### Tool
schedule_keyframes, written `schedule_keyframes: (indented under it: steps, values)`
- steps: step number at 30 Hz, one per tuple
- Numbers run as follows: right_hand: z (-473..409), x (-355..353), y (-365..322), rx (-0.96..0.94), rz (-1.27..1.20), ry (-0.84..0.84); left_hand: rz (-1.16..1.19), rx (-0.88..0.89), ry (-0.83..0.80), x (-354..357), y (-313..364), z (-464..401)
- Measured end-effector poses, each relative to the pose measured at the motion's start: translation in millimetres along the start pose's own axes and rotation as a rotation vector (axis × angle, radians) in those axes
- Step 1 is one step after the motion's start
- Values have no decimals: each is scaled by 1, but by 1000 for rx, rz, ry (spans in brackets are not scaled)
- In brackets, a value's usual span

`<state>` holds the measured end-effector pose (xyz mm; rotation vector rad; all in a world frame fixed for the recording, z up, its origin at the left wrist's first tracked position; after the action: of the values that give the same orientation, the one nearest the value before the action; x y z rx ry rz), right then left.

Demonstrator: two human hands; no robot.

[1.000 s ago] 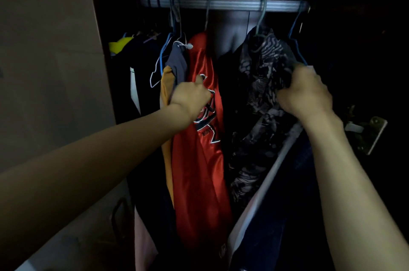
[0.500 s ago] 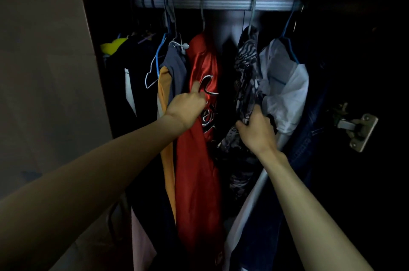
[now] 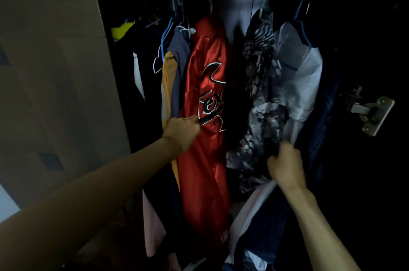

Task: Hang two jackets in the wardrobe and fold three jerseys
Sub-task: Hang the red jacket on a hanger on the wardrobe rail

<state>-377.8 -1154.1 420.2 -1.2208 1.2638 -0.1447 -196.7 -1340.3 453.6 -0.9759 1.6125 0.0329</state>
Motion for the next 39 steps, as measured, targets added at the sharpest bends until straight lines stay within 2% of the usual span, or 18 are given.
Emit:
schedule_keyframes:
  steps: [3,5,7,10,12,13,15,17,18,21,25,31,35,39]
  values:
    - [34,-48,5,-55,-52,205,-23,-18,-60,4,-6,9]
    - [52,-67,9,-54,-109,267,-26,-25,-71,5,-7,14]
    - [54,-59,13,0,-148,157,-2,-25,-75,5,-4,21]
    - [53,-8,15,62,-62,-195,64,-19,-70,1,7,34]
    - [65,21,9,52,17,-334,115,1,-43,-3,14,47]
    - [75,30,2,15,48,-342,151,16,-20,-6,17,56]
    - [95,32,-17,-122,85,-211,269,30,36,-16,20,80]
    - [119,28,-45,-304,32,-62,379,3,68,-27,18,109]
    - [131,28,-61,-378,-21,-47,411,-21,60,-32,16,125]
    - [159,62,-100,-497,-88,-218,429,-120,-12,-42,5,183]
    - [216,149,-141,-594,-74,-587,371,-362,-125,-45,-33,292]
    - [389,245,-202,-956,-60,-1073,265,-915,-421,-35,-58,528]
    - [537,263,-203,-1287,-11,-1379,244,-1376,-567,-68,10,679]
    - [677,223,-154,-1617,57,-1689,187,-1817,-702,-130,146,789]
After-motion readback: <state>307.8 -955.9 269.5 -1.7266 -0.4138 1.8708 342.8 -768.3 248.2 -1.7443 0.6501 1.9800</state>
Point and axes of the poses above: each hand's wrist, its own z-axis away from the middle knuckle, its own x-axis out of the palm, y = z × x, the point moved 6 cm from there along -z, towards the middle knuckle, and after that the axes turned 4 degrees about x, right-handed, at the moved point
